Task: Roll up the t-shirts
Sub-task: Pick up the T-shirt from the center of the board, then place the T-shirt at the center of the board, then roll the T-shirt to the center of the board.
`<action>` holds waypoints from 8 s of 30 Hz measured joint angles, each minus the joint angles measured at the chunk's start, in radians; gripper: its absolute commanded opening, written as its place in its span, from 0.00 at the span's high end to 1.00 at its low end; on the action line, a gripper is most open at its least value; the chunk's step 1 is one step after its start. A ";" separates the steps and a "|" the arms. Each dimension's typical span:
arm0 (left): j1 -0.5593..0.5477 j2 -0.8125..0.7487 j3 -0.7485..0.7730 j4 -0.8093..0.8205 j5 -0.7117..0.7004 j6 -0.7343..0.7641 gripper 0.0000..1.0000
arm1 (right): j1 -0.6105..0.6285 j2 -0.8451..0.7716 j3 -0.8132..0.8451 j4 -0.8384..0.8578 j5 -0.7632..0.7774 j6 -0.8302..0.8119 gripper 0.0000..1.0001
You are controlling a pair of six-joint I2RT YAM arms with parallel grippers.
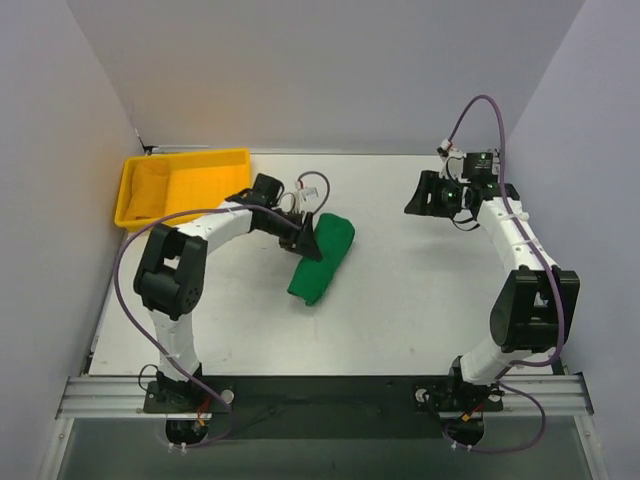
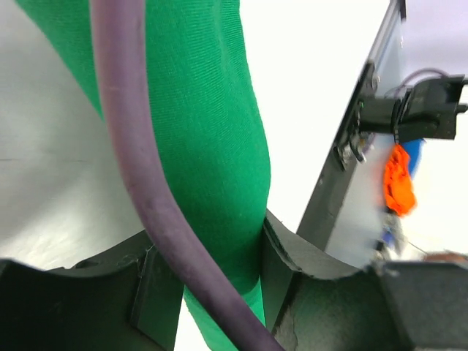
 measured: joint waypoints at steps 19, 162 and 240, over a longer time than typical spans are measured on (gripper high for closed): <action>0.161 -0.145 0.058 -0.095 -0.044 0.120 1.00 | 0.043 -0.016 -0.107 -0.118 -0.026 -0.004 0.51; 0.095 -0.518 -0.205 -0.158 -0.543 0.283 0.31 | 0.623 0.073 -0.261 -0.373 -0.070 -1.680 0.96; -0.385 -0.223 -0.829 1.309 -0.378 -0.151 0.11 | 0.603 0.238 -0.108 -0.582 0.042 -1.229 0.96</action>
